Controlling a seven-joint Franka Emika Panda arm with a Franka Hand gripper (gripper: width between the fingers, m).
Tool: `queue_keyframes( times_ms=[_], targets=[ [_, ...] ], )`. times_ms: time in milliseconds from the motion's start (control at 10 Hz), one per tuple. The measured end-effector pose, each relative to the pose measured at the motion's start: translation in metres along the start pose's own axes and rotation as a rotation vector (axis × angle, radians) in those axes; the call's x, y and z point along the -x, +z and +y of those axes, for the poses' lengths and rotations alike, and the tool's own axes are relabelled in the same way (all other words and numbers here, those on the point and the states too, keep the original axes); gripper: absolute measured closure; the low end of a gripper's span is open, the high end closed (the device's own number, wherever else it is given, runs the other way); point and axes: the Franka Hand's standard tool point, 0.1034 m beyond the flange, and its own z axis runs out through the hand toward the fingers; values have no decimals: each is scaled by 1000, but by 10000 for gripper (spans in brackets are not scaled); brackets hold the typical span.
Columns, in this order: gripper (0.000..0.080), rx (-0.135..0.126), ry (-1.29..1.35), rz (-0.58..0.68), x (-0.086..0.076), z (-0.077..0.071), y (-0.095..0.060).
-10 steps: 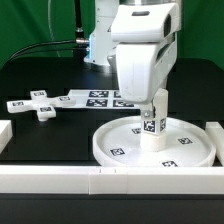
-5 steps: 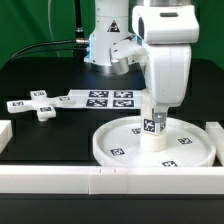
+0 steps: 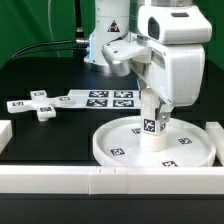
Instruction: Assemble round table
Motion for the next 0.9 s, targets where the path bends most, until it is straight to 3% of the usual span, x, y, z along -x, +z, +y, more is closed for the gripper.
queue_keyframes(
  times_ms=[200,800,900],
  targets=[
    [396,0,16,1,-2,0,0],
    [395,0,81,2,-1,0,0],
    [395,0,206,2,-1,-1,0]
  ],
)
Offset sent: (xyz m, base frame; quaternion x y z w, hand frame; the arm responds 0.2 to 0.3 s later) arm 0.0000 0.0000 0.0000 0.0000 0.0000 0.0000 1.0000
